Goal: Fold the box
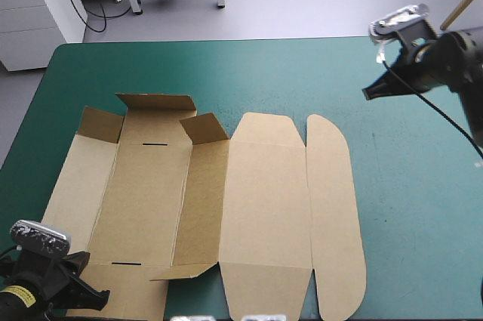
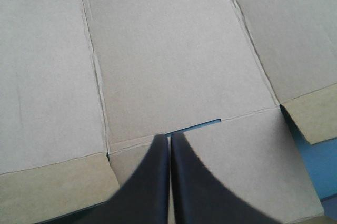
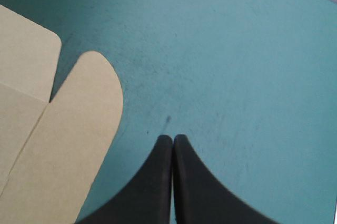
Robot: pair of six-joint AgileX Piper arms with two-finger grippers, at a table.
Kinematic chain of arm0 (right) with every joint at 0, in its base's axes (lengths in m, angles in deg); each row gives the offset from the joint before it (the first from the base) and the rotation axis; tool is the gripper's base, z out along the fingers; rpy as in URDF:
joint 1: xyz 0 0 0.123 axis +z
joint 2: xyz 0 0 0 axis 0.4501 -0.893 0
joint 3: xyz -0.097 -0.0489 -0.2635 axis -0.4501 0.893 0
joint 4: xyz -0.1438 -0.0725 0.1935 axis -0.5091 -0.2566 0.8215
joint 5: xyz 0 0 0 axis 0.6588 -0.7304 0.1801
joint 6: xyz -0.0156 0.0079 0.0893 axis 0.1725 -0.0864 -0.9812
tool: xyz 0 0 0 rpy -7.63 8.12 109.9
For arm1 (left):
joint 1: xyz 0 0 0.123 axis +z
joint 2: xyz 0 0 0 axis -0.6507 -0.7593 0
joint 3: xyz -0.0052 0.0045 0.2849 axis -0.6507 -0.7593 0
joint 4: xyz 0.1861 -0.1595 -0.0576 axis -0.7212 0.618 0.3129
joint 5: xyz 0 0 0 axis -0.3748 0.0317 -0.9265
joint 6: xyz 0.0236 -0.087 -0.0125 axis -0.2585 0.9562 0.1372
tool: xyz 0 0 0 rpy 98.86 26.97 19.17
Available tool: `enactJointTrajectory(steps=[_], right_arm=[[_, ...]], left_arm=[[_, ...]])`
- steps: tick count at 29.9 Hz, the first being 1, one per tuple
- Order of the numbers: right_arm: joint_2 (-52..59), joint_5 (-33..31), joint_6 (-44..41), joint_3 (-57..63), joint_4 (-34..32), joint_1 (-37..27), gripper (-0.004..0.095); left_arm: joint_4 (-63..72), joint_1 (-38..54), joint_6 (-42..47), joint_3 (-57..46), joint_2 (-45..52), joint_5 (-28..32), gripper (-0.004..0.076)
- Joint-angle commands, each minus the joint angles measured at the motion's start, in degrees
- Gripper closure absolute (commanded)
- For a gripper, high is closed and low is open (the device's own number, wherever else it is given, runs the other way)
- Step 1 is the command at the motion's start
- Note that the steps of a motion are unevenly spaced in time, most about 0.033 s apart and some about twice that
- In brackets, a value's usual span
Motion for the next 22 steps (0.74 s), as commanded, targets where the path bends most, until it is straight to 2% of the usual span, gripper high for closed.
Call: enactJointTrajectory(steps=[1,5,14,22], right_arm=[[10.94,1.59,-2.68,8.81,2.68,-4.15,0.0926],[22.06,1.88,-4.21,22.47,6.41,-6.8,0.0926],[40.38,5.17,-11.32,46.64,6.16,-6.8,0.0926],[52.65,13.86,-13.28,61.92,7.61,-6.8,0.0926]], left_arm=[[0.47,0.13,0.33,1.67,-0.64,2.52,0.0734],[0.47,0.13,0.33,1.67,-0.64,2.52,0.0734],[0.81,0.13,0.56,1.67,-0.64,2.74,0.0734],[0.81,0.13,2.06,1.67,-0.74,3.48,0.0734]])
